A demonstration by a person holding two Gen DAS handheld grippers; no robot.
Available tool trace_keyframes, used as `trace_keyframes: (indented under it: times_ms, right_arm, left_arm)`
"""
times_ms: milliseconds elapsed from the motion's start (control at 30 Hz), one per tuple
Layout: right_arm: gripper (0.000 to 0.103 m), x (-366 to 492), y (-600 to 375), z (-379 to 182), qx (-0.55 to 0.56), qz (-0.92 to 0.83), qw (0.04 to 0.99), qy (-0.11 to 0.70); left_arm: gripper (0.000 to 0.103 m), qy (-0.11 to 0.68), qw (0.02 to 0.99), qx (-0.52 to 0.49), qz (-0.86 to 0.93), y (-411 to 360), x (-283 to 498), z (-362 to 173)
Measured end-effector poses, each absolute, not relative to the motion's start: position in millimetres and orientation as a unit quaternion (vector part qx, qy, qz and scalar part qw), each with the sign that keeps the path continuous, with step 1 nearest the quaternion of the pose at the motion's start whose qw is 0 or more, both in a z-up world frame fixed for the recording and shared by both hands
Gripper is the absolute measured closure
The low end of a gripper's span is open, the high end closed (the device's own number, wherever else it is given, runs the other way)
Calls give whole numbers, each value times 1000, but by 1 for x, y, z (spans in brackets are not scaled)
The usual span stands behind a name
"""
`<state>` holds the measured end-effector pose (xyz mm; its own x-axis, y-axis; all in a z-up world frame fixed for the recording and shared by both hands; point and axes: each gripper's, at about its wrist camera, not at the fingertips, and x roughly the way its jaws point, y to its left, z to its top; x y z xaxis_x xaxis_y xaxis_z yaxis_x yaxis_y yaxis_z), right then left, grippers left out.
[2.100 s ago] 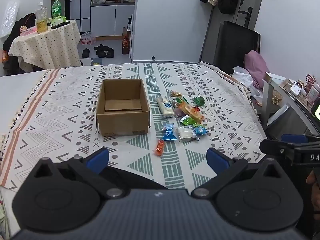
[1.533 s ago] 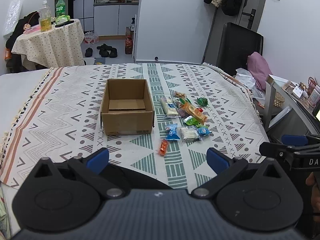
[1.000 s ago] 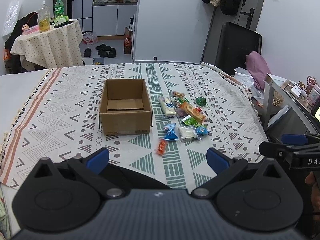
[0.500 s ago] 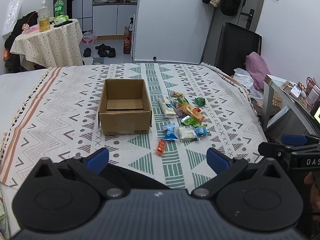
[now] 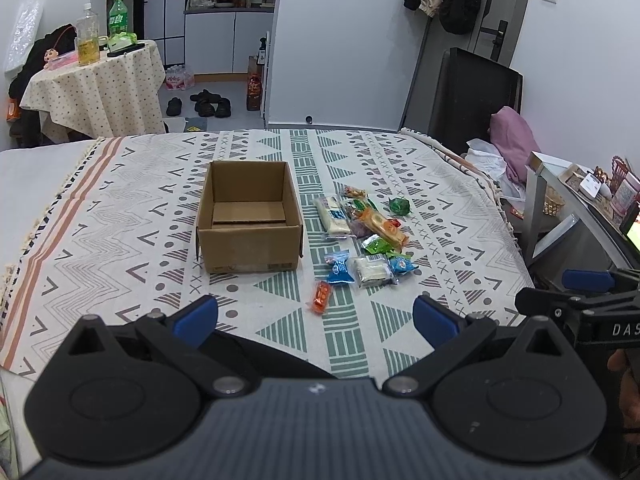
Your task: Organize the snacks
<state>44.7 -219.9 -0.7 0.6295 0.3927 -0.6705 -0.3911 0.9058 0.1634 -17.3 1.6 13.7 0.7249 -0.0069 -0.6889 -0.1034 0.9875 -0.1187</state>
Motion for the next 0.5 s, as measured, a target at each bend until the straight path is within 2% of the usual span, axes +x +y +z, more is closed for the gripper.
trace_keyframes:
  times_ms: [500]
  right_arm:
    - [0, 46, -223, 2, 3, 217, 903, 370]
  left_arm:
    - [0, 370, 926, -74, 25, 2, -17, 15]
